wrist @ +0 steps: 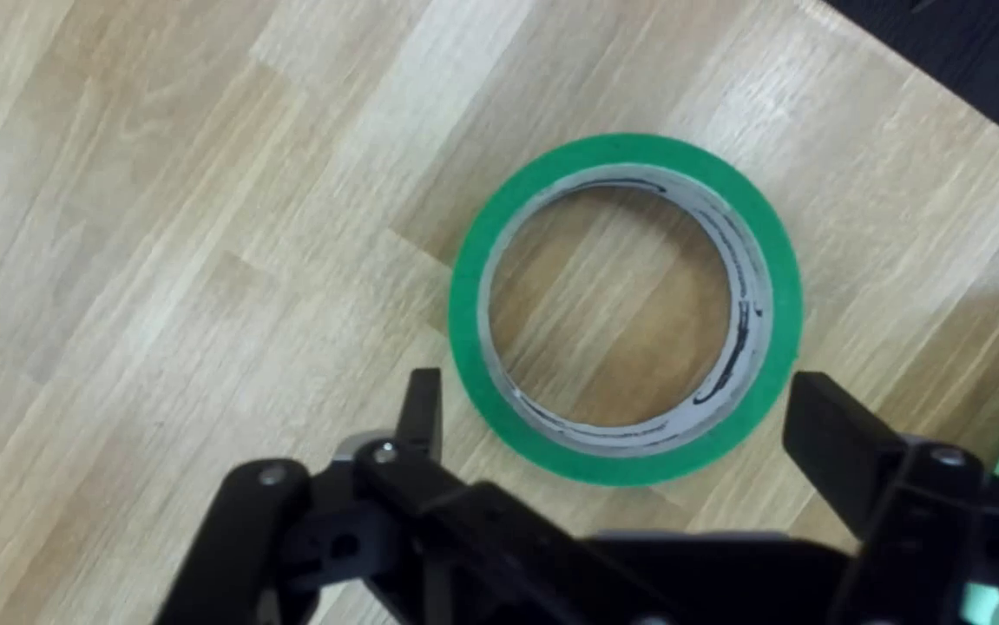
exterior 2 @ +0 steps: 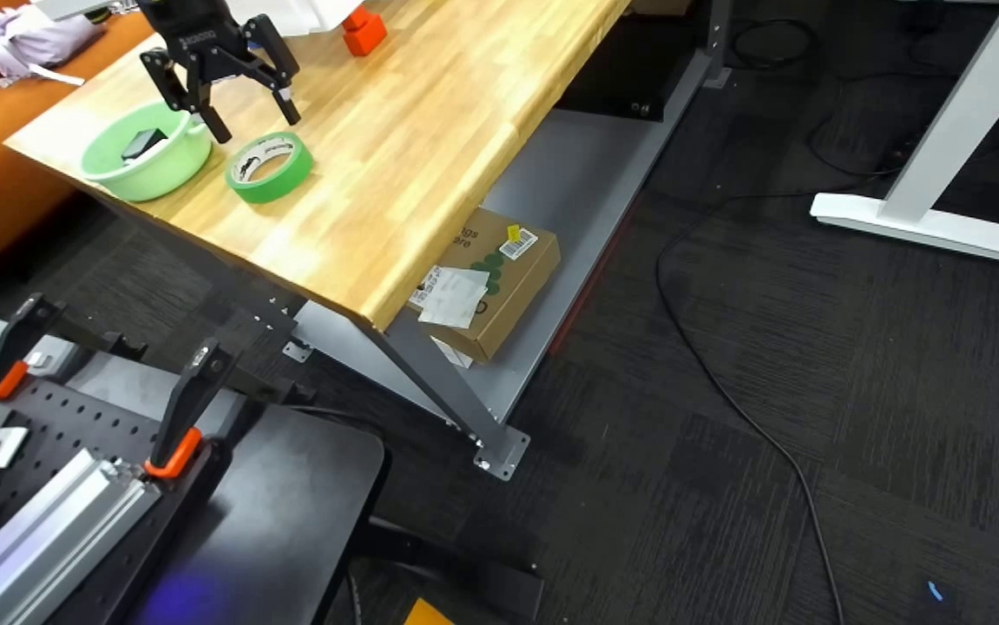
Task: Move the green tape forward and the light-green bowl to the left
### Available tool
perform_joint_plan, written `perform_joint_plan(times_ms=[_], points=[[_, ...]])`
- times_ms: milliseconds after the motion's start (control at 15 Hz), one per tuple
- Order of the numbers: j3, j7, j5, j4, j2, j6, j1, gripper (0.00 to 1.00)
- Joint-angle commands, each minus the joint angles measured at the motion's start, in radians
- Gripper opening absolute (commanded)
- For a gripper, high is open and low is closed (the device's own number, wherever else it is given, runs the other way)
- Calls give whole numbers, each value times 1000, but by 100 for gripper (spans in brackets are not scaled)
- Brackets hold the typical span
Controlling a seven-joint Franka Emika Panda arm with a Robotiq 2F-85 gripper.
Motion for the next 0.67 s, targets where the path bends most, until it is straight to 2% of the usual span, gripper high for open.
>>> perform_joint_plan(times_ms=[0,600], points=[[0,19,-51,-5,-22,-37,24,100],[38,10,-155,2,-57,-79,107,100]])
